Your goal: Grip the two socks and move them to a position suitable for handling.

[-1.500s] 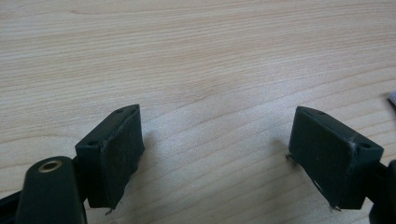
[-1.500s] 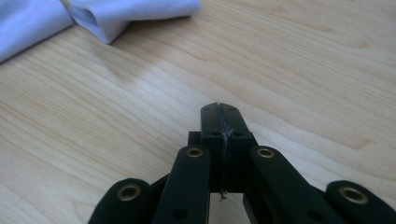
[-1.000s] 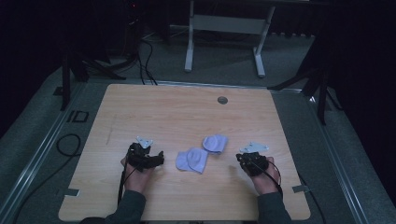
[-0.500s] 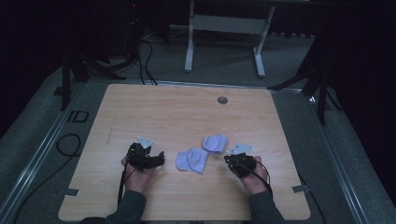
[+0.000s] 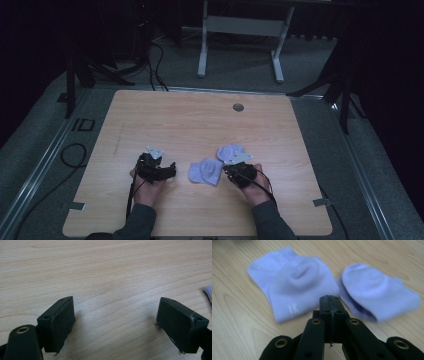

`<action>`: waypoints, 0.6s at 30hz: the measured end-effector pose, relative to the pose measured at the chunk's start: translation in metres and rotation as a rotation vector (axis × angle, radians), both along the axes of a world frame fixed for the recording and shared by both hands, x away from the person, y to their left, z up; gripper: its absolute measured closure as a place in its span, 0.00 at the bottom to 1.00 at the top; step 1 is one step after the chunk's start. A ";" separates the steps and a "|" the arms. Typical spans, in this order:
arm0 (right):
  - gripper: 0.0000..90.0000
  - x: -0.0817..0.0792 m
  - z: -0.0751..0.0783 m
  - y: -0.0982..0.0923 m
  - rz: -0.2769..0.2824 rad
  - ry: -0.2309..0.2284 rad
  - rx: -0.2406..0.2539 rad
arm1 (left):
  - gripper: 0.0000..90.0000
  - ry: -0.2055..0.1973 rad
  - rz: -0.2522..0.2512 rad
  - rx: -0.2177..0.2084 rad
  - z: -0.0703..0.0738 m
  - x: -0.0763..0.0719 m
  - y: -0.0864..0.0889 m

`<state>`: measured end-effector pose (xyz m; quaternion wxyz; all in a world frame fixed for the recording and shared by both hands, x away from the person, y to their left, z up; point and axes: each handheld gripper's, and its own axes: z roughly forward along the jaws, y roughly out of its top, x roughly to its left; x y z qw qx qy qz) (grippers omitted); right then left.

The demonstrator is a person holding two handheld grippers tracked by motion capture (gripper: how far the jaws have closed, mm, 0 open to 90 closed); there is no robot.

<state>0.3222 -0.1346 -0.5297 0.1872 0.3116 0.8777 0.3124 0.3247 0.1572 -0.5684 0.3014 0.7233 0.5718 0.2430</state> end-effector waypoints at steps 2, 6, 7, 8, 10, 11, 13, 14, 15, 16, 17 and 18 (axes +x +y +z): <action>1.00 0.003 0.000 0.006 0.007 -0.002 -0.003 | 0.17 0.000 0.000 0.000 0.000 0.000 0.000; 1.00 0.011 -0.005 0.015 0.011 0.013 -0.003 | 0.17 0.001 -0.001 0.002 0.000 0.000 0.000; 1.00 0.013 -0.007 0.017 0.012 0.019 -0.007 | 0.17 0.001 -0.001 0.001 0.000 0.000 0.000; 1.00 0.015 -0.010 0.018 0.010 0.028 -0.012 | 0.17 0.001 -0.001 0.001 0.000 0.000 0.000; 1.00 0.016 -0.016 0.021 0.011 0.042 -0.024 | 0.17 -0.001 -0.002 0.000 0.000 0.000 0.000; 1.00 0.016 -0.018 0.022 0.012 0.049 -0.031 | 0.18 -0.001 -0.003 -0.001 0.000 0.000 0.000; 1.00 0.015 -0.020 0.022 0.009 0.046 -0.026 | 0.18 -0.001 -0.004 -0.002 0.000 0.000 0.000; 1.00 0.015 -0.020 0.022 0.009 0.050 -0.026 | 0.18 -0.001 -0.005 -0.001 0.000 0.000 0.000; 1.00 0.014 -0.020 0.023 0.011 0.050 -0.027 | 0.18 -0.002 -0.005 -0.002 0.000 0.000 0.000; 1.00 0.014 -0.020 0.023 0.011 0.050 -0.029 | 0.19 -0.002 -0.006 -0.001 0.000 0.000 0.000; 1.00 0.013 -0.020 0.023 0.012 0.051 -0.028 | 0.19 -0.001 -0.008 0.001 0.000 -0.001 0.000; 1.00 0.012 -0.020 0.024 0.013 0.050 -0.030 | 0.20 -0.004 -0.009 0.000 0.000 -0.001 -0.001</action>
